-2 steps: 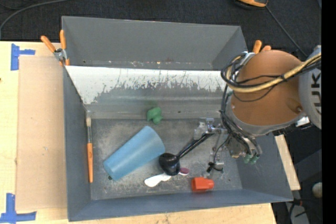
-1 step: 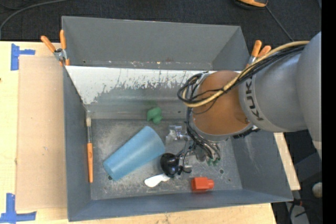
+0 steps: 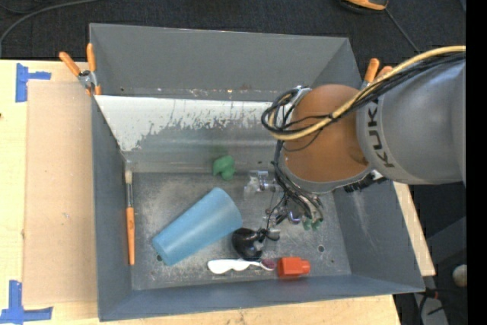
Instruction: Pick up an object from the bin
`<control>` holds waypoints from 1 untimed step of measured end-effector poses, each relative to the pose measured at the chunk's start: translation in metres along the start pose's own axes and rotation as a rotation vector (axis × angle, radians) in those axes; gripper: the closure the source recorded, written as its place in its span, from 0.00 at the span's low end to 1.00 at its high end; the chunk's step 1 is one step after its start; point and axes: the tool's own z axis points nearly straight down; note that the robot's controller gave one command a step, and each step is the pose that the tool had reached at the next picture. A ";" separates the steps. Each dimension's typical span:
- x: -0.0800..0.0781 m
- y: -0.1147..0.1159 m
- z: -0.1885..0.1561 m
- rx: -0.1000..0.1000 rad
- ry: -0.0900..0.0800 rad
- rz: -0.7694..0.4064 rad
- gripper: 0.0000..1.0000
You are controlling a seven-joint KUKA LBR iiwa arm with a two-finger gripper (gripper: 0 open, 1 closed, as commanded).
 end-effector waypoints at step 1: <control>0.005 -0.005 0.062 0.000 0.014 -0.047 0.00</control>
Offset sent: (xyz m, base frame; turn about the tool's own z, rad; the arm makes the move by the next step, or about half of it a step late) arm -0.0174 -0.0045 -0.0648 0.1181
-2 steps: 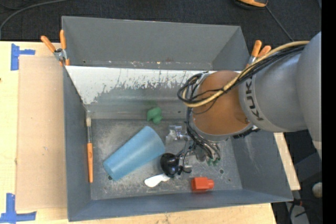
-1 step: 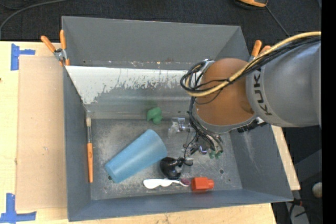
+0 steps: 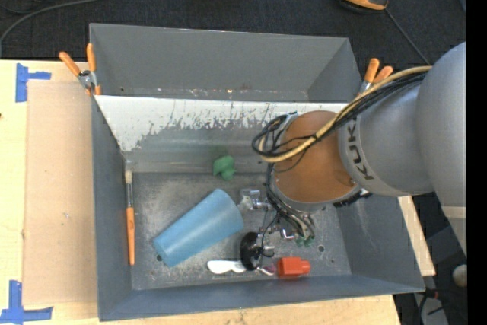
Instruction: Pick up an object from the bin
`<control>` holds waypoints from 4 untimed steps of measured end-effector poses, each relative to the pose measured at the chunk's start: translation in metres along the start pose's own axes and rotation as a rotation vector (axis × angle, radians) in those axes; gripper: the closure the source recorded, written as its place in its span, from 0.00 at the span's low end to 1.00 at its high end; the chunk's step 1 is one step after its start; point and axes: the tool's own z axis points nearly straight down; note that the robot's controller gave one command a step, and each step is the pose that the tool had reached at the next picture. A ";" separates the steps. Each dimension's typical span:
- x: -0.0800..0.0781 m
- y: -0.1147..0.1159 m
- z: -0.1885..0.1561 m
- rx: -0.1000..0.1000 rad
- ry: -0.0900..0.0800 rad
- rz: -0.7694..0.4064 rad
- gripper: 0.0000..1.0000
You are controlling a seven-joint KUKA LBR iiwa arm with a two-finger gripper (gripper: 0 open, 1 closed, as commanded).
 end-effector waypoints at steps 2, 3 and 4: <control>0.031 0.002 0.003 -0.001 -0.005 0.117 1.00; 0.031 0.002 0.003 -0.001 -0.004 0.117 1.00; 0.035 0.002 -0.031 -0.001 0.006 0.117 1.00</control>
Offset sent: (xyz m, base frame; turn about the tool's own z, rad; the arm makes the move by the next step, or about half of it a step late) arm -0.0314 -0.0014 -0.0024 0.1152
